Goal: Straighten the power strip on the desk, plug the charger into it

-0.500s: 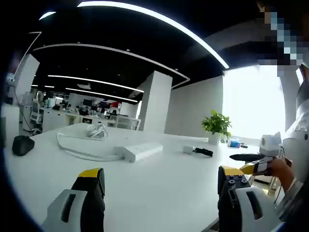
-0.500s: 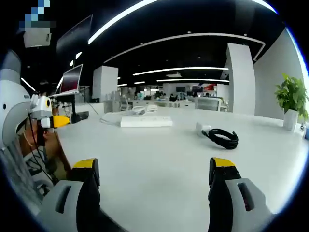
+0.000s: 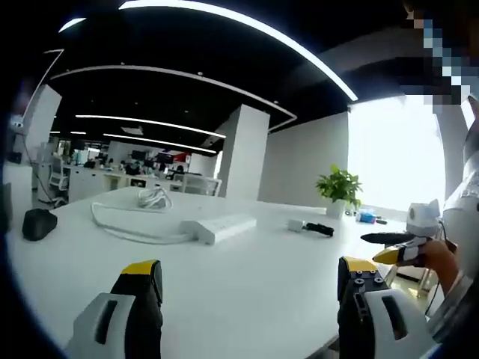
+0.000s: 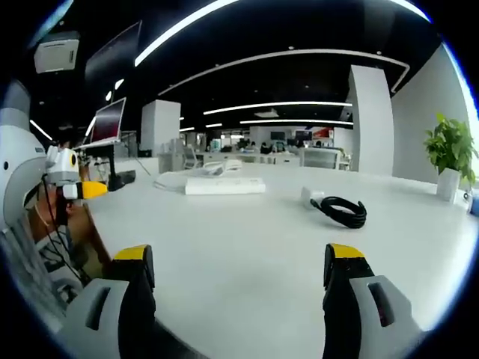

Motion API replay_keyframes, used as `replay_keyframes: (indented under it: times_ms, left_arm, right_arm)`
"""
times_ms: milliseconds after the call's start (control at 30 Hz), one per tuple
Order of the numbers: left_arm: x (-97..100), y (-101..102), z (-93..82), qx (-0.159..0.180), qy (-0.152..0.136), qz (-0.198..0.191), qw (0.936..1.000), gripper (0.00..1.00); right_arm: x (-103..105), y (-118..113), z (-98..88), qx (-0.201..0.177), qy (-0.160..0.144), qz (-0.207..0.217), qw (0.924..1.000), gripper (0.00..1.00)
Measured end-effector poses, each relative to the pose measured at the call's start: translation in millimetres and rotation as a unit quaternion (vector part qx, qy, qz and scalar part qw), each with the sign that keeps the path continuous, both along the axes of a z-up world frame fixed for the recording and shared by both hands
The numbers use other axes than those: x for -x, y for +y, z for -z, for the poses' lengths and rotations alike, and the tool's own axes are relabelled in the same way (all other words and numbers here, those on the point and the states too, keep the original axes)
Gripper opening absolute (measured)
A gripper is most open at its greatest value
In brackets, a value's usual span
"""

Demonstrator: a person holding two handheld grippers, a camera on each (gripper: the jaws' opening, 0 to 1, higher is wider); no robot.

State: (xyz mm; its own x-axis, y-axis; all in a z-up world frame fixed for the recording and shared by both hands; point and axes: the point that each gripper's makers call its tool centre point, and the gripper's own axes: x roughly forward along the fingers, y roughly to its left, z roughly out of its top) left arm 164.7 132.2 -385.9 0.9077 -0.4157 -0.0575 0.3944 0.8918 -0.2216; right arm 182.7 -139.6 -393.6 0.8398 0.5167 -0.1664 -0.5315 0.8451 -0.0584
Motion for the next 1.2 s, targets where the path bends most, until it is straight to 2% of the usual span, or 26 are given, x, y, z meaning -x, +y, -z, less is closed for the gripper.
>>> replay_keyframes:
  times_ms: [167, 300, 433, 567, 667, 700, 767, 833, 933, 1067, 1133, 1200]
  left_arm:
    - [0.8, 0.3, 3.0, -0.015, 0.008, 0.002, 0.9999, 0.99]
    - [-0.9, 4.1, -1.8, -0.034, 0.0, -0.005, 0.9994, 0.99]
    - [-5.3, 4.3, -4.9, -0.058, -0.002, 0.005, 0.9983, 0.99]
    - [-8.9, 0.2, -5.3, -0.061, 0.005, 0.012, 0.9981, 0.99]
    - [-10.4, -4.7, -10.4, -0.054, -0.005, 0.017, 0.9984, 0.99]
    - [-10.7, -8.2, -14.7, -0.049, -0.016, 0.024, 0.9984, 0.99]
    - [-9.6, -16.8, -20.0, -0.052, -0.037, 0.046, 0.9969, 0.99]
    - [-10.4, -14.5, -14.7, -0.064, -0.016, 0.039, 0.9971, 0.99]
    - [-14.1, -11.6, -9.2, -0.066, 0.012, 0.044, 0.9968, 0.99]
    - [-22.7, -3.8, -14.5, -0.044, 0.009, 0.042, 0.9981, 0.99]
    - [-26.9, -1.9, -17.6, -0.041, 0.007, 0.043, 0.9982, 0.99]
    - [-30.4, 0.0, -18.4, -0.052, 0.005, 0.041, 0.9978, 0.99]
  right_arm:
    - [1.0, -0.4, -1.3, 0.008, 0.0, 0.0, 1.0, 0.93]
    - [1.8, -1.9, -12.0, 0.015, -0.02, 0.0, 0.9997, 0.92]
    - [-2.9, -3.3, -18.2, 0.034, -0.033, -0.005, 0.9989, 0.93]
    - [-9.4, 0.8, -22.0, 0.056, -0.049, -0.021, 0.997, 0.95]
    - [-14.1, 7.8, -27.1, 0.044, -0.06, -0.042, 0.9963, 0.94]
    - [-13.6, 13.3, -27.4, 0.037, -0.059, -0.057, 0.9959, 0.94]
    - [-15.8, 14.5, -26.5, 0.037, -0.054, -0.061, 0.996, 0.94]
    - [-19.6, 17.5, -25.6, 0.032, -0.045, -0.064, 0.9964, 0.98]
    - [-21.7, 25.4, -24.1, 0.063, -0.034, -0.088, 0.9936, 0.99]
    - [-29.6, 32.8, -41.3, 0.049, -0.055, -0.1, 0.9922, 0.99]
    - [-34.4, 37.4, -53.0, 0.025, -0.069, -0.108, 0.9914, 0.98]
    - [-40.6, 39.4, -59.5, 0.014, -0.076, -0.113, 0.9906, 0.96]
